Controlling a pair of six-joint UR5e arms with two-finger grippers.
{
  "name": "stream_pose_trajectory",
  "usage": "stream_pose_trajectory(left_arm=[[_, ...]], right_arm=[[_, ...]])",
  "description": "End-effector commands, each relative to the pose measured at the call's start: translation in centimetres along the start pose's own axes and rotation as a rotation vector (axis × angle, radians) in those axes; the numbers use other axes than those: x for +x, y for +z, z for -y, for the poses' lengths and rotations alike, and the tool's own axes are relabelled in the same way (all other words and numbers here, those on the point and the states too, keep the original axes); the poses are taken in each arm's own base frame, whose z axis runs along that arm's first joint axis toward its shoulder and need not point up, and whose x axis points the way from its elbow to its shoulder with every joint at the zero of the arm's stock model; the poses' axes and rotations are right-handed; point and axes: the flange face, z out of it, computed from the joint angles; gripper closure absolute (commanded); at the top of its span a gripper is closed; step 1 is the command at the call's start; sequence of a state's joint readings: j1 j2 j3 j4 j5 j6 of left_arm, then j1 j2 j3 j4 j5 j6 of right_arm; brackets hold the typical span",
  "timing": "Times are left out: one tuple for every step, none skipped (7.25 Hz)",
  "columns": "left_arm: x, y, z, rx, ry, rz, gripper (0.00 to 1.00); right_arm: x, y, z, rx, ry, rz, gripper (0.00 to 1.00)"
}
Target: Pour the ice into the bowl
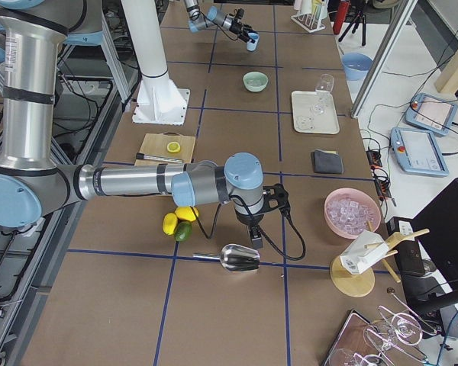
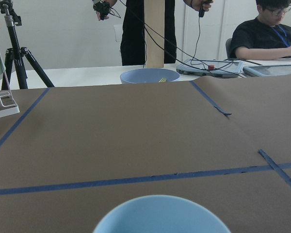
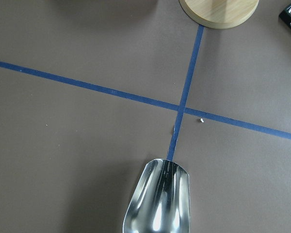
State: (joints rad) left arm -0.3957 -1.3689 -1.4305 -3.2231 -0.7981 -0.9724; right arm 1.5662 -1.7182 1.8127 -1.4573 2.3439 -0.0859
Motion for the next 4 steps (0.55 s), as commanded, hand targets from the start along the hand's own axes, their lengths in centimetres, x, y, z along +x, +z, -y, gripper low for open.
stream_pose_trajectory(left_arm=[[-1.2,-0.8,4.3,0.001,0.037,-0.028,0.00],[-2.2,-0.4,7.0,0.005,0.092,-0.038,0.00],[-3.7,-0.1,9.8,-0.006,0.174,-0.059,0.00],[-6.5,0.1,12.8,-0.048,0.285,-0.077,0.00]], right_arm=[[0.0,0.0,0.0,0.001,0.001,0.002,0.00],[-0.3,-0.2,0.1,0.006,-0.004,0.004,0.00],[-0.5,-0.5,0.3,0.013,-0.009,0.004,0.00],[-1.1,-1.0,0.6,0.023,-0.018,0.005,0.00]])
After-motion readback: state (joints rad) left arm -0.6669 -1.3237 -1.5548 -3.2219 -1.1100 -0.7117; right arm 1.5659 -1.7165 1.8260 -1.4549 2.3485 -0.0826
